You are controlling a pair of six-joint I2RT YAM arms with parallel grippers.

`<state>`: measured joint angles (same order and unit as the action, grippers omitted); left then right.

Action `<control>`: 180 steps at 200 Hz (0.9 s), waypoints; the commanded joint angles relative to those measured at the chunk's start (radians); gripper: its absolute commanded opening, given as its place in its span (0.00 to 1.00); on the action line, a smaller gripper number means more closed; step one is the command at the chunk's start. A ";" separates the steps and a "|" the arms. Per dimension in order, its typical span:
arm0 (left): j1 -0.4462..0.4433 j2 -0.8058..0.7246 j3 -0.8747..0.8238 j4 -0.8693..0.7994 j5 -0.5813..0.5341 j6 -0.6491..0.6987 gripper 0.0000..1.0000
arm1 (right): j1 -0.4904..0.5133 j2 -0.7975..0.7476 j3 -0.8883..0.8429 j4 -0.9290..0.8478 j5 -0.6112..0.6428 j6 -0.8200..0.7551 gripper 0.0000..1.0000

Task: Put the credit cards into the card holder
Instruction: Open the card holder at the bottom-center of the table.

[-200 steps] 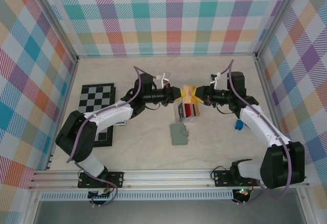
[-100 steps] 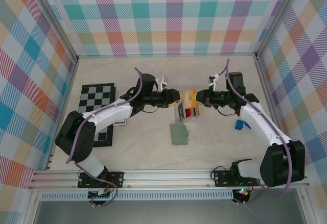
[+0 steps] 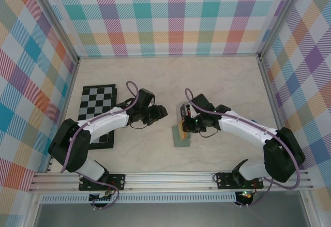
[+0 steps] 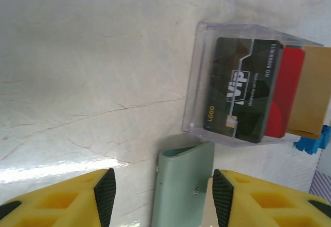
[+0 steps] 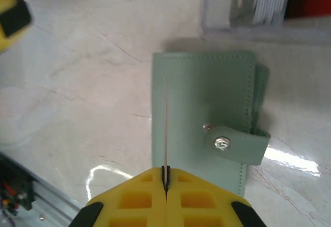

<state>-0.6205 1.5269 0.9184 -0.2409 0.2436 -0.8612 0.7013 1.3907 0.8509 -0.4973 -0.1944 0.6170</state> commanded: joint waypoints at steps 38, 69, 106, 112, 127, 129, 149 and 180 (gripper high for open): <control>-0.023 0.019 -0.015 -0.013 0.031 0.018 0.54 | 0.018 0.040 -0.032 0.009 0.126 0.055 0.03; -0.046 0.044 -0.007 -0.009 0.049 0.031 0.54 | 0.010 0.009 -0.035 -0.060 0.191 0.052 0.03; -0.076 0.093 0.018 -0.007 0.072 0.047 0.54 | -0.012 -0.017 -0.046 -0.094 0.186 0.048 0.04; -0.081 0.101 0.025 -0.010 0.072 0.049 0.54 | -0.015 -0.021 -0.049 -0.095 0.187 0.048 0.04; -0.097 0.118 0.038 -0.014 0.074 0.056 0.55 | -0.024 -0.034 -0.058 -0.094 0.181 0.048 0.05; -0.098 0.121 0.040 -0.014 0.074 0.057 0.55 | -0.025 -0.036 -0.058 -0.094 0.179 0.048 0.05; -0.118 0.144 0.060 -0.018 0.082 0.063 0.56 | -0.034 -0.067 -0.054 -0.108 0.179 0.055 0.05; -0.150 0.174 0.101 -0.028 0.071 0.081 0.56 | -0.049 -0.097 -0.043 -0.175 0.221 0.052 0.06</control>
<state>-0.7345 1.6794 0.9707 -0.2428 0.3054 -0.8135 0.6659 1.3247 0.8066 -0.5911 -0.0162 0.6659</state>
